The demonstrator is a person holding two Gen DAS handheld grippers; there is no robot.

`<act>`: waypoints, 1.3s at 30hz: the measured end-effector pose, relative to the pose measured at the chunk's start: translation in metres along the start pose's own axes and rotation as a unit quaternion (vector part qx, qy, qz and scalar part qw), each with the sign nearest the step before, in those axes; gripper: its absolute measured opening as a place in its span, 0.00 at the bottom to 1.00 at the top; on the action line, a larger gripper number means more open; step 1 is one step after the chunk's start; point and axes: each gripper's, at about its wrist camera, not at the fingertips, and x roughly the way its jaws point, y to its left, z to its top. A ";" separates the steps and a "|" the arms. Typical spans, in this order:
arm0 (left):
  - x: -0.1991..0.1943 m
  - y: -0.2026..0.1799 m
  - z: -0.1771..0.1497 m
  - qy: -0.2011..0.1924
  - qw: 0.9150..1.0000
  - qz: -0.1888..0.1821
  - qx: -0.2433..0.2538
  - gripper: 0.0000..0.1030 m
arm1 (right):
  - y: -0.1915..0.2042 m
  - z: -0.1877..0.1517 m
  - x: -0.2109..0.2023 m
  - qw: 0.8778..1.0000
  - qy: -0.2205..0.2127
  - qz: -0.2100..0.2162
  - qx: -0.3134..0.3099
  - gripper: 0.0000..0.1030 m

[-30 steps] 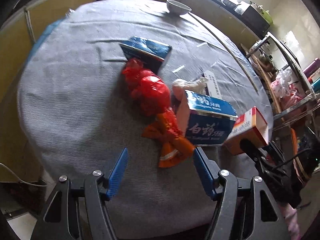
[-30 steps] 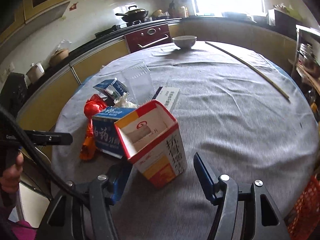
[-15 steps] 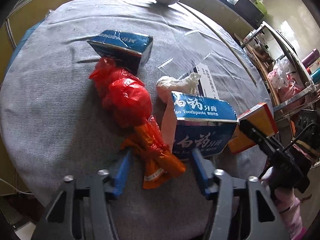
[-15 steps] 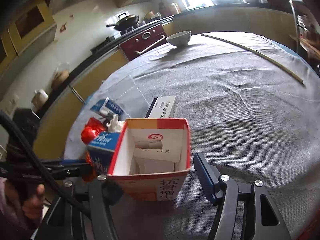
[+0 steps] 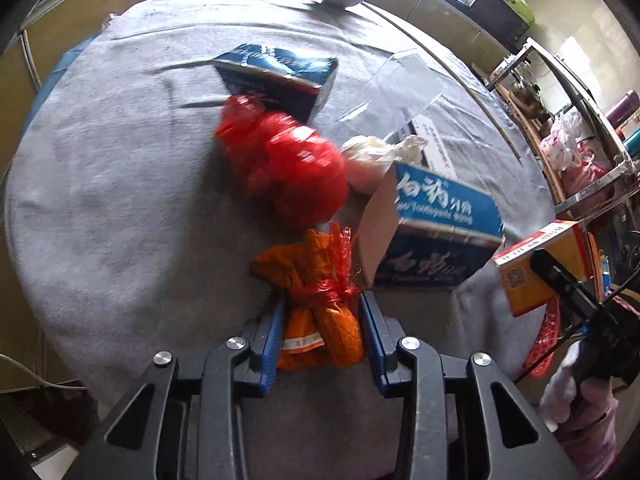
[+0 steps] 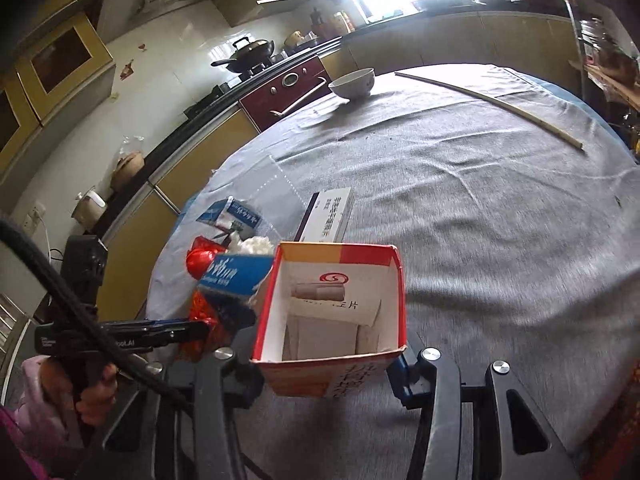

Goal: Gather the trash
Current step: 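Grasp the white-and-red medicine box with the right tool while the left tool grasps the orange bag, then carry the box and orange bag over the red basket and open both tools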

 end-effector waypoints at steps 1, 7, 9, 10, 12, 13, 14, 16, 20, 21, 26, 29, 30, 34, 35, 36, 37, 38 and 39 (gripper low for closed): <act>-0.002 0.001 -0.002 0.001 1.000 0.003 0.002 0.37 | 0.001 -0.003 -0.003 1.000 0.002 0.001 0.001 0.50; -0.008 0.005 -0.007 0.006 1.000 0.025 0.008 0.38 | 0.010 -0.018 -0.003 1.000 0.021 -0.004 -0.006 0.50; -0.007 0.004 -0.006 0.001 1.000 0.029 0.011 0.38 | 0.013 -0.021 -0.001 1.000 0.024 -0.004 -0.006 0.50; -0.006 0.003 -0.006 -0.002 0.999 0.033 0.015 0.38 | 0.015 -0.022 -0.002 1.000 0.023 -0.004 -0.007 0.50; -0.005 0.000 -0.006 -0.012 0.999 0.042 0.020 0.37 | 0.016 -0.022 -0.005 1.000 0.021 -0.001 -0.009 0.50; -0.005 -0.001 -0.007 -0.015 0.999 0.044 0.021 0.35 | 0.018 -0.023 -0.008 1.000 0.018 -0.001 -0.011 0.50; -0.003 -0.004 -0.006 -0.018 0.999 0.046 0.021 0.35 | 0.019 -0.023 -0.010 1.000 0.015 -0.001 -0.012 0.50; -0.004 -0.006 -0.009 -0.024 0.998 0.053 0.021 0.33 | 0.019 -0.024 -0.015 1.000 0.008 -0.001 -0.012 0.50; -0.017 -0.015 -0.015 -0.041 0.997 0.057 0.031 0.32 | 0.018 -0.026 -0.027 1.000 -0.003 -0.002 -0.008 0.50; -0.026 -0.020 -0.017 -0.051 0.996 0.058 0.039 0.32 | 0.016 -0.027 -0.029 1.000 -0.006 -0.003 -0.006 0.50; -0.054 -0.054 -0.024 -0.096 0.991 0.051 0.082 0.32 | 0.006 -0.027 -0.047 1.000 -0.024 -0.011 0.006 0.50; -0.062 -0.078 -0.029 -0.115 0.986 0.041 0.112 0.32 | -0.004 -0.027 -0.060 0.999 -0.037 -0.021 0.017 0.50; -0.065 -0.085 -0.031 -0.120 0.984 0.037 0.123 0.32 | -0.006 -0.027 -0.064 0.999 -0.040 -0.024 0.019 0.50; -0.067 -0.118 -0.042 -0.130 0.977 0.022 0.167 0.32 | -0.015 -0.030 -0.082 0.997 -0.053 -0.042 0.024 0.50; -0.069 -0.124 -0.044 -0.131 0.975 0.020 0.178 0.32 | -0.017 -0.031 -0.087 0.997 -0.056 -0.046 0.024 0.50; -0.068 -0.134 -0.047 -0.133 0.972 0.019 0.193 0.32 | -0.018 -0.032 -0.091 0.997 -0.059 -0.049 0.024 0.50; -0.066 -0.140 -0.048 -0.133 0.970 0.019 0.201 0.33 | -0.020 -0.034 -0.097 0.996 -0.063 -0.053 0.024 0.50; -0.064 -0.148 -0.049 -0.131 0.968 0.016 0.211 0.33 | -0.021 -0.035 -0.101 0.996 -0.066 -0.056 0.025 0.50; -0.062 -0.154 -0.051 -0.129 0.967 0.012 0.219 0.33 | -0.023 -0.036 -0.105 0.996 -0.069 -0.059 0.027 0.50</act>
